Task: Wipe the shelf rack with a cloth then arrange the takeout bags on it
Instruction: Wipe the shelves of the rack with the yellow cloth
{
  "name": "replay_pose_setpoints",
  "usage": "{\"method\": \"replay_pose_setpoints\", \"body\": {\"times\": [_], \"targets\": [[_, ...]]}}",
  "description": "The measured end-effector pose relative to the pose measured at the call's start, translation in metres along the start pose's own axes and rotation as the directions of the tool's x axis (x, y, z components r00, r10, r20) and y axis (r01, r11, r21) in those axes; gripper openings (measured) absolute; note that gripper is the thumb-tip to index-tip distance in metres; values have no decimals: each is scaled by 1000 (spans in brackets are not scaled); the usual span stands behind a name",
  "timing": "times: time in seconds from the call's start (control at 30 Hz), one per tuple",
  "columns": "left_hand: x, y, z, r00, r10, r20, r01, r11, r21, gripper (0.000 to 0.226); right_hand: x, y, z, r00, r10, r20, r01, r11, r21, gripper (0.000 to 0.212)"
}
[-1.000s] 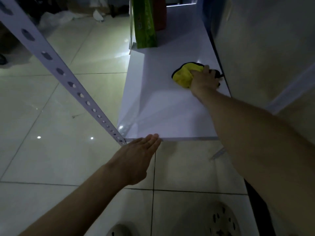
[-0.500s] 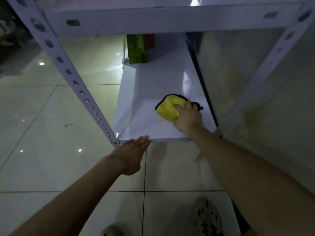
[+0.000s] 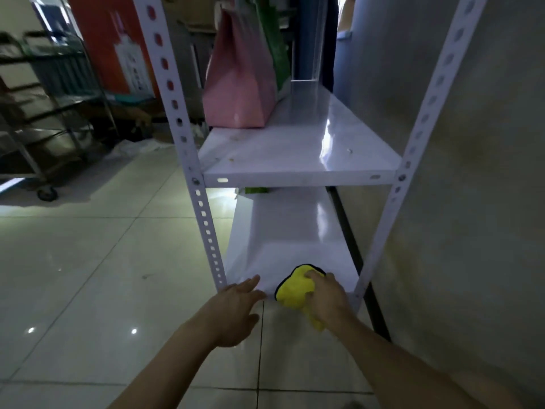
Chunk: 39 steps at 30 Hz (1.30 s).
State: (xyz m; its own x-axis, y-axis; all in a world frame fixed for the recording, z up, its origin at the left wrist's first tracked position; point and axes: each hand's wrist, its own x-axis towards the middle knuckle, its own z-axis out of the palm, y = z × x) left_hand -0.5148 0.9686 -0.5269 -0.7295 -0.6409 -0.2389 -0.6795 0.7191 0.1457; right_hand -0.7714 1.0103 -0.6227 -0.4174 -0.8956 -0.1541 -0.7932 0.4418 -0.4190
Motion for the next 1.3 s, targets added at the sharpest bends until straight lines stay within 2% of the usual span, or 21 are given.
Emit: {"method": "replay_pose_setpoints", "body": {"times": [0.2, 0.37, 0.5, 0.6, 0.67, 0.7, 0.73, 0.8, 0.83, 0.93, 0.97, 1.03, 1.13, 1.23, 1.3], "targets": [[-44, -13, -69, 974, -125, -186, 103, 987, -125, 45, -58, -45, -74, 977, -128, -168, 159, 969, 189, 56], [-71, -30, -126, 890, -215, -403, 179, 976, -124, 26, -97, -91, -169, 888, -264, -377, 360, 909, 212, 59], [-70, -28, -173, 757, -340, -558, 276, 940, -199, 11, -100, -132, -251, 720, -325, -613, 522, 836, 170, 57], [-60, -24, -201, 598, -442, -669, 275, 897, -347, 24, -78, -161, -298, 612, -301, -731, 559, 819, 130, 56], [-52, -22, -218, 501, -515, -695, 230, 854, -466, 48, -55, -172, -310, 574, -285, -768, 522, 850, 75, 55], [-48, -22, -228, 477, -527, -703, 191, 844, -502, 60, -40, -173, -308, 611, -285, -738, 472, 880, 51, 56], [-44, -23, -237, 466, -517, -718, 137, 844, -519, 68, -27, -172, -302, 692, -287, -663, 403, 915, 25, 56], [-34, -26, -255, 459, -465, -757, 8, 854, -520, 77, -2, -165, -282, 882, -272, -384, 263, 962, -77, 54], [-27, -29, -263, 450, -440, -777, -45, 858, -512, 80, 5, -163, -278, 930, -275, -246, 249, 959, -132, 52], [-10, -35, -282, 376, -402, -835, -136, 867, -479, 81, 14, -166, -300, 943, -332, -18, 320, 921, -223, 45], [-4, -35, -287, 348, -391, -852, -156, 872, -464, 79, 18, -164, -312, 941, -337, 10, 331, 918, -217, 43], [6, -34, -293, 304, -359, -883, -193, 884, -426, 72, 30, -151, -325, 939, -343, -19, 333, 922, -198, 47], [24, -41, -293, 252, -330, -910, -246, 887, -390, 67, 38, -139, -301, 910, -413, -43, 386, 879, -280, 64], [43, -53, -286, 181, -336, -924, -266, 888, -375, 64, 38, -150, -274, 895, -438, -85, 392, 862, -321, 58], [51, -56, -286, 162, -320, -933, -262, 898, -354, 65, 42, -161, -275, 904, -420, -72, 376, 866, -329, 58]]}}
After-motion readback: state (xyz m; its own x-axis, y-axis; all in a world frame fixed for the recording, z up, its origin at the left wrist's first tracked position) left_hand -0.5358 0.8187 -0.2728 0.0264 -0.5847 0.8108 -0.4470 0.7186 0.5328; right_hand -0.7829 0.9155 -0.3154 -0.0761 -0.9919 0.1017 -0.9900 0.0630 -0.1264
